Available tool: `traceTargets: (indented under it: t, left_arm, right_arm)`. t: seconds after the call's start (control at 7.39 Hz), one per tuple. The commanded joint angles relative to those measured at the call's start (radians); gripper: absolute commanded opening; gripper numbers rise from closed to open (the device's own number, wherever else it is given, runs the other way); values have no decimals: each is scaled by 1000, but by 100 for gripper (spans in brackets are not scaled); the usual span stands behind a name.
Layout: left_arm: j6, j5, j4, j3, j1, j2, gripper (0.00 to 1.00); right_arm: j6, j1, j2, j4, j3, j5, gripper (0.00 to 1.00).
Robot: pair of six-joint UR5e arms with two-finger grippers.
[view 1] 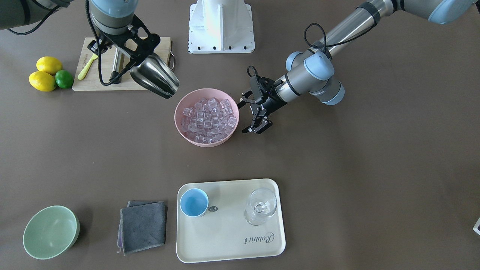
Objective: Put ice in cup with scoop
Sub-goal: 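Lift the scoop with the right gripper and carry it toward the pink bowl, then lower the scoop into the ice cubes in the pink bowl with the right gripper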
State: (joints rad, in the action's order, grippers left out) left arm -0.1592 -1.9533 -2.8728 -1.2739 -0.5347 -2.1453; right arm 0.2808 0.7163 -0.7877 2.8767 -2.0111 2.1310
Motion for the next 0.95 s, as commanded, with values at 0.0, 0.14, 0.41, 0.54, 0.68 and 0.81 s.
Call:
traceTargets:
  t: [0.0,0.14,0.41,0.54,0.68,0.81]
  left_arm:
    - [1,-68,3,-2,-2,-4,99]
    - [1,-85,3,-2,-4,-4,99]
    - [3,-81,4,-2,-5,-5,99]
    - [3,-78,6,-2,-5,-5,99]
    - [3,-75,6,-2,-5,-4,99]
    - [3,-75,6,-2,-13,-4,99]
  right_arm:
    - [-70,-1,36,6,58,49,0]
    - [-83,-1,68,6,113,64,0]
    - [-135,-1,111,6,195,99,0]
    - [-164,-11,117,3,210,107,0]
    - [-167,-32,119,6,215,93,0]
    - [-167,-52,127,7,229,63,0]
